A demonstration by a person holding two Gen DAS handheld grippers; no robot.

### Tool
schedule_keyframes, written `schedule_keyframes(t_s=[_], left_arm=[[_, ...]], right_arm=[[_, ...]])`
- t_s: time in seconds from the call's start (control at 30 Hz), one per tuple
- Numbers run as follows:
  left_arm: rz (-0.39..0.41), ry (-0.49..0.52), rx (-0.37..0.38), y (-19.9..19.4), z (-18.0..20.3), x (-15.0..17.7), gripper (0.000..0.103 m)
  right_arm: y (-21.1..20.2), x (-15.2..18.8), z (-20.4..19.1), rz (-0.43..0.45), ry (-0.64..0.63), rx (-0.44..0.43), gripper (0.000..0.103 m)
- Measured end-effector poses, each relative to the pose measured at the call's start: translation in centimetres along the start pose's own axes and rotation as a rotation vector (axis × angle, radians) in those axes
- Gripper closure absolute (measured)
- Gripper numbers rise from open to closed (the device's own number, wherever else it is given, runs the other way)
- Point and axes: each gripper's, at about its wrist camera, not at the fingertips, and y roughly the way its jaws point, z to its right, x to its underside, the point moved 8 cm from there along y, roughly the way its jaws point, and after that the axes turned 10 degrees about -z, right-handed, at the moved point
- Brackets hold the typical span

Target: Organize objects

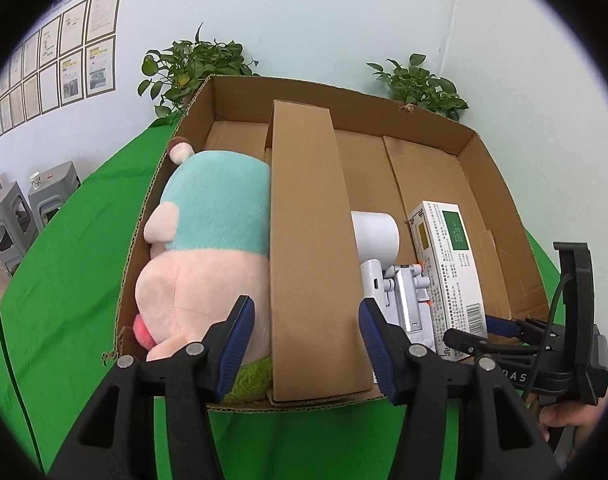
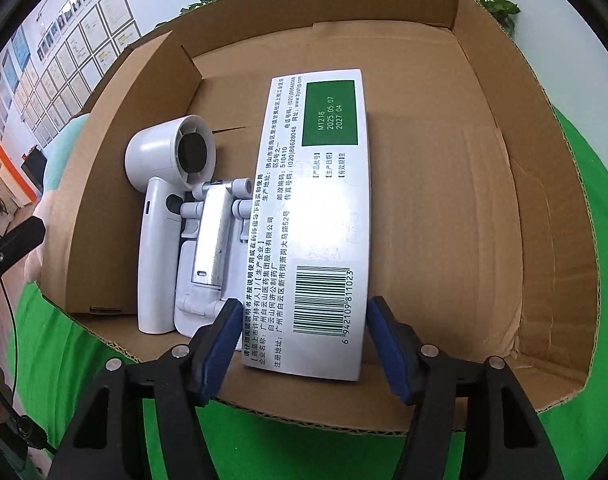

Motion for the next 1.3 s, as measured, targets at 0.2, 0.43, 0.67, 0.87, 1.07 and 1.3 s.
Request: schedule_keyframes(t_s=[0.2, 0.43, 0.67, 0.87, 1.07, 1.3], left_arm=[[0.061, 0.010, -0.065, -0.5, 0.1, 0.8, 0.029], [0.203, 0.041, -0.166, -1.3, 0.9, 2.6, 0.017], [0.219, 0.058, -0.225, 0.0, 1.5, 4.2, 0.016], [0.177, 0.054, -0.262, 1.6, 1.5, 4.6, 0.015], [0.152, 0.063, -0.271, 2.1, 1.7, 4.5, 0.005], [0.131, -0.001, -0.254, 2.4, 0.5, 4.6, 0.001]], right_arm=[[-4.5, 0.6, 0.1, 0.177, 0.012, 0.006, 0.016], [-9.2, 4.1, -0.5, 0.451, 0.005, 0.097, 0.000], [-6.2, 4.0, -0.4, 0.422, 0.019, 0.141, 0.000], [-3.8, 3.1, -1.8, 0.404, -0.032, 0.182, 0.000], [-3.2, 3.1, -2.0, 0.393, -0.049, 0.230, 0.000], [-3.3, 3.2, -1.8, 0.391, -0.045, 0.233, 0.000]])
